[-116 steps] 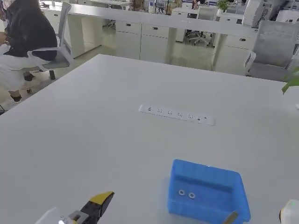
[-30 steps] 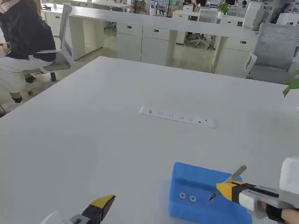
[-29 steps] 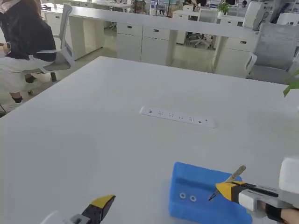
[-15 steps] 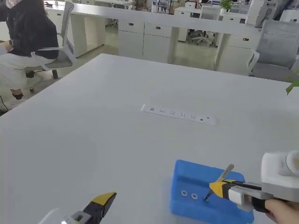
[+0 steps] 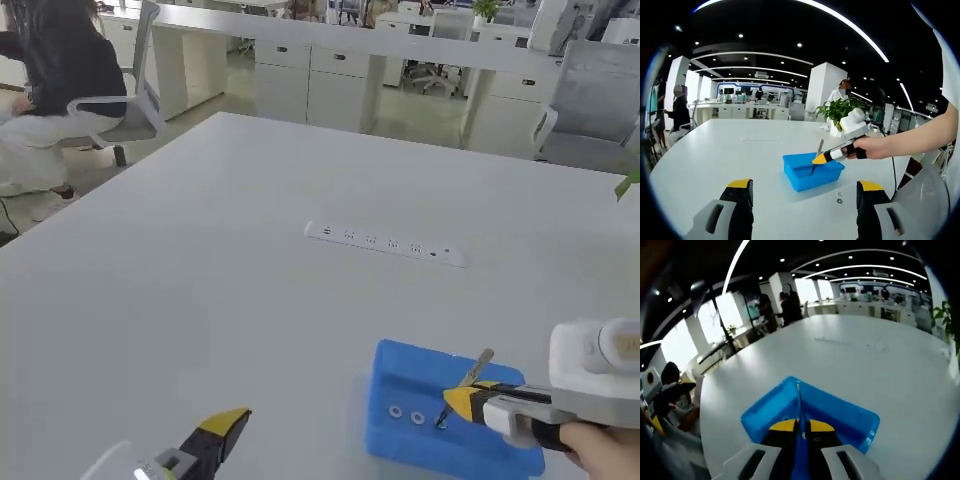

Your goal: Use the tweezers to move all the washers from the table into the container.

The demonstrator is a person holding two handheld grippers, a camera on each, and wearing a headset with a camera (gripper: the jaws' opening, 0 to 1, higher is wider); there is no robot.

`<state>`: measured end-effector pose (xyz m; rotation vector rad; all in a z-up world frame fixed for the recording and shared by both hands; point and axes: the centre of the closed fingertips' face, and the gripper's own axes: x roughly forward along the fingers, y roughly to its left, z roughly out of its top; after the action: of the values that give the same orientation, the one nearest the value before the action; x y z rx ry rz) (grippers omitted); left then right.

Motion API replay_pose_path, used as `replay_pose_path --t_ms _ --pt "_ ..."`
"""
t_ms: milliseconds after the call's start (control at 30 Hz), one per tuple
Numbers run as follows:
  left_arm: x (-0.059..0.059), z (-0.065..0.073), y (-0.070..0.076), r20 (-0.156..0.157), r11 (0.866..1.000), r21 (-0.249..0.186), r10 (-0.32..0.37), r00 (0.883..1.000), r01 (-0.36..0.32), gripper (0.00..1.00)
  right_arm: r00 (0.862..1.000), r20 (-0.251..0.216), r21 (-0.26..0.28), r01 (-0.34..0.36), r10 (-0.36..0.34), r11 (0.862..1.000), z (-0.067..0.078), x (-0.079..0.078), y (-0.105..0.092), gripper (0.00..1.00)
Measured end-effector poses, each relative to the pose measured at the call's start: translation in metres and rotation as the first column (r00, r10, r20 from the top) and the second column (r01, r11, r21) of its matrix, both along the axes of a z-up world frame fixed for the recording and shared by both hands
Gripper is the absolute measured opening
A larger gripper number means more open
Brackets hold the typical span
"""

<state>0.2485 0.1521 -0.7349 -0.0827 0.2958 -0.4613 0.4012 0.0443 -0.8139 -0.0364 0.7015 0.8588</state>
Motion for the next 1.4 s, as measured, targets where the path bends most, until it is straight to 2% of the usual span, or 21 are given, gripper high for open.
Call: replay_pose_path --t_ms 167,333,400,600,767,867,1067,1233,1300,1333,1400 --pt "0.0 0.0 0.0 0.0 1.0 -0.001 0.001 1.0 -0.001 0.87 0.999 0.025 -0.01 -0.036 0.036 0.999 0.0 -0.003 0.001 0.05" --pt "0.0 0.0 0.0 0.0 1.0 -0.001 0.0 1.0 0.0 0.87 0.999 0.034 0.002 -0.036 0.036 0.999 0.004 -0.008 0.0 0.05" --pt "0.0 0.0 0.0 0.0 1.0 0.0 0.001 1.0 -0.001 0.87 0.999 0.043 0.028 -0.029 0.028 0.999 0.009 -0.01 0.0 0.05" --pt "-0.001 0.001 0.0 0.0 1.0 0.0 0.0 1.0 0.0 0.87 0.997 0.072 0.056 -0.019 0.014 0.998 0.022 -0.016 -0.005 0.05" --pt "-0.001 0.001 -0.001 0.0 1.0 0.0 -0.003 1.0 0.003 0.87 0.994 0.111 0.119 0.002 -0.015 0.993 0.045 -0.023 -0.007 0.05" --pt "-0.001 0.001 -0.001 -0.001 1.0 0.001 -0.005 1.0 0.005 0.87 0.991 0.133 0.124 -0.016 -0.001 0.992 0.053 -0.027 -0.007 0.04" --pt "-0.001 0.001 -0.001 -0.001 1.0 0.001 -0.006 1.0 0.006 0.87 0.978 0.193 0.04 -0.089 0.079 0.995 0.057 -0.042 -0.01 0.01" --pt "-0.002 0.0 -0.002 -0.001 1.0 0.003 -0.008 1.0 0.008 0.87 0.969 0.208 0.003 -0.136 0.132 0.991 0.06 -0.058 -0.009 0.01" --pt "-0.002 0.0 -0.002 -0.002 1.0 0.003 -0.008 1.0 0.008 0.87 0.96 0.212 -0.033 -0.178 0.181 0.983 0.059 -0.07 -0.008 0.01" --pt "-0.002 0.0 -0.002 -0.002 1.0 0.002 -0.009 1.0 0.009 0.87 0.952 0.215 -0.071 -0.208 0.219 0.976 0.057 -0.077 -0.008 0.01" --pt "-0.002 0.0 -0.002 -0.002 1.0 0.003 -0.011 1.0 0.011 0.87 0.94 0.214 -0.108 -0.247 0.265 0.963 0.054 -0.089 -0.006 0.01"
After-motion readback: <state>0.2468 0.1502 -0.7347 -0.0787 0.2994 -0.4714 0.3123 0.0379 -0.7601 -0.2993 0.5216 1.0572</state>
